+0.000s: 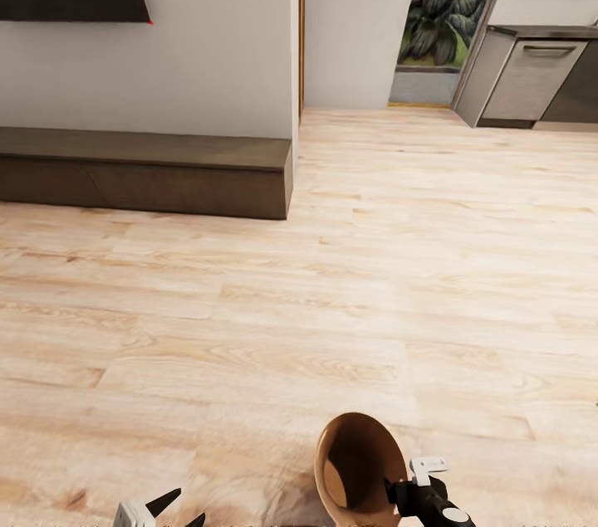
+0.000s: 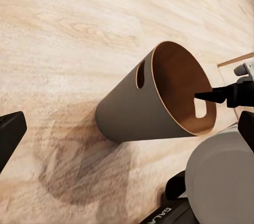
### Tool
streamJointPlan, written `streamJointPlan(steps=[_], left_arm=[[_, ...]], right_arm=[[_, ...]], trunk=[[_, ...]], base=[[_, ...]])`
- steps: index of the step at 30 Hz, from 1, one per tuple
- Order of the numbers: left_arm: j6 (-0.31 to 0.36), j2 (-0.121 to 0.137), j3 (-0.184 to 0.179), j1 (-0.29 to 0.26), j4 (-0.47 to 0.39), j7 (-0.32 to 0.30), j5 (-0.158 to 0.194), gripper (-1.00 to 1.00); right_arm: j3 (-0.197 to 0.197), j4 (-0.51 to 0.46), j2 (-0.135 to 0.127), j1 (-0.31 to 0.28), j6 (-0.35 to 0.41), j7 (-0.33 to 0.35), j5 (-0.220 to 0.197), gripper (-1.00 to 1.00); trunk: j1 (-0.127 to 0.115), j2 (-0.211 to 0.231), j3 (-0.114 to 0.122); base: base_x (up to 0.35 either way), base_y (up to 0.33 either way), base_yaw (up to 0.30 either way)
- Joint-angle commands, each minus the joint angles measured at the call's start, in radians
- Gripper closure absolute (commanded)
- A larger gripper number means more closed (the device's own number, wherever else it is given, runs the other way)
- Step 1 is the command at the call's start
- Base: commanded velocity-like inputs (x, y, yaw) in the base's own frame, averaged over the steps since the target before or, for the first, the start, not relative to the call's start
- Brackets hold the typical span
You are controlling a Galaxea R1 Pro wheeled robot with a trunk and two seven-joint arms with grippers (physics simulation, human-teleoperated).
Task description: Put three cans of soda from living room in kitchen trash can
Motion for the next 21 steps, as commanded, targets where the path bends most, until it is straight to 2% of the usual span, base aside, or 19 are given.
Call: streamJointPlan(steps=[1,21], left_arm=[[0.000,0.000,0.000,0.000,0.000,0.000,0.000,-1.00],[0.000,0.000,0.000,0.000,0.000,0.000,0.000,-1.00]], right_arm=[[0.000,0.000,0.000,0.000,0.000,0.000,0.000,-1.00],[0.000,0.000,0.000,0.000,0.000,0.000,0.000,-1.00]], trunk=[[0.000,0.000,-0.002],[0.000,0.000,-0.027]], base=[[0.000,0.000,0.000],[0.000,0.000,0.000]])
